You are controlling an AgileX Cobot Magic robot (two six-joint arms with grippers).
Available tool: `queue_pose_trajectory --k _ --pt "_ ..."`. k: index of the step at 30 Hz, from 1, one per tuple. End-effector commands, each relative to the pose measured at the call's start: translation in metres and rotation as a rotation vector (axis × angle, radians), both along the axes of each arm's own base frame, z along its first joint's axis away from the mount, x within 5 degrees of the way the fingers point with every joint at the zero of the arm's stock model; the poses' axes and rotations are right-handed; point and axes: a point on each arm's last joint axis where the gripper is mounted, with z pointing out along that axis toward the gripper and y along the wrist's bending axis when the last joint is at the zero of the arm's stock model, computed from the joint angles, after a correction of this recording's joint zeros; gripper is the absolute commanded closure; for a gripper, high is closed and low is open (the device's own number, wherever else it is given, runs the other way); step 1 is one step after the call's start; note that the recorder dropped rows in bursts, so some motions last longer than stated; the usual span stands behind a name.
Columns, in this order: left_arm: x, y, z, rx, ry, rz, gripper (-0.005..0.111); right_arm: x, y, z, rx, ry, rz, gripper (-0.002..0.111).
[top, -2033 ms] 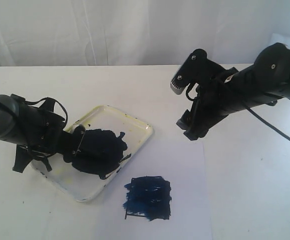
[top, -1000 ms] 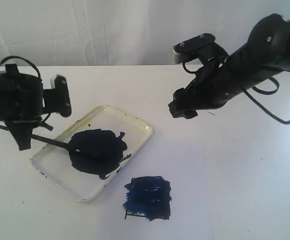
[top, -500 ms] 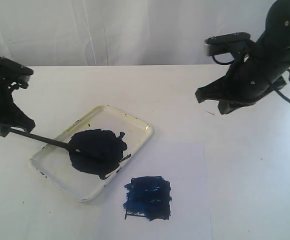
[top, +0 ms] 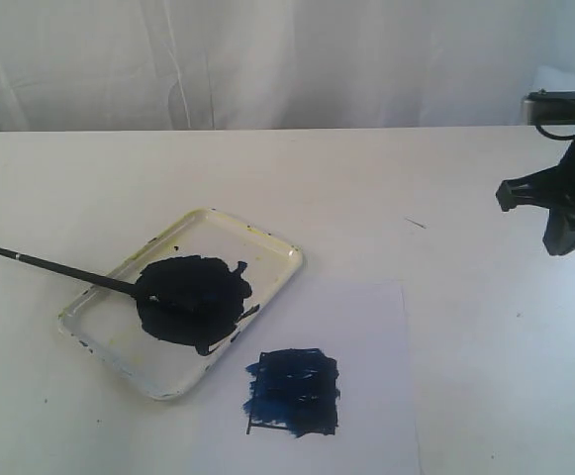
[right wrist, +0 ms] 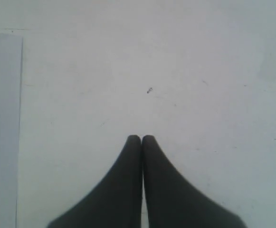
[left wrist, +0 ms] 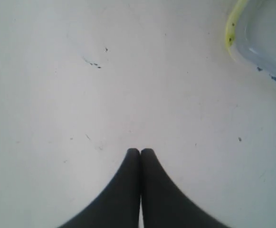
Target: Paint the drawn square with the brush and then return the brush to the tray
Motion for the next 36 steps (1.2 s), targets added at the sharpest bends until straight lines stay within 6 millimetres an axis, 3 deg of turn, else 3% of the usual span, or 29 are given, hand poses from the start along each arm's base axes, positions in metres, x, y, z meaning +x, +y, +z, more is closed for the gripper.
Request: queue_pose_trajectory --k 1,8,15,21,27,31,36 --pt "-0.01 -0.002 0.017 -0.035 -0.012 -0.001 0.107 -0.003 0.001 0.002 0.046 0.031 -0.004 0.108" --pt "-0.031 -0.002 0.049 -0.038 -0.08 -0.007 0.107 -0.011 -0.001 0.011 0.025 0.045 0.01 0.108" --pt "-0.072 -0.003 0.103 -0.035 -0.265 -0.013 0.107 -0.051 -0.003 0.067 -0.004 -0.157 0.019 0.108" --pt "-0.131 -0.004 0.149 -0.025 -0.463 -0.02 0.107 -0.118 -0.004 0.113 -0.016 -0.43 0.011 0.108" --pt "-0.205 -0.004 0.183 -0.003 -0.688 -0.025 0.107 -0.189 -0.004 0.129 -0.02 -0.639 0.007 0.108" --pt "-0.257 -0.004 0.195 -0.001 -0.839 -0.022 0.107 -0.237 -0.003 0.137 -0.013 -0.784 0.005 0.108" --pt "-0.323 -0.004 0.195 0.021 -1.006 -0.021 0.107 -0.294 -0.002 0.141 0.002 -0.94 0.006 0.108"
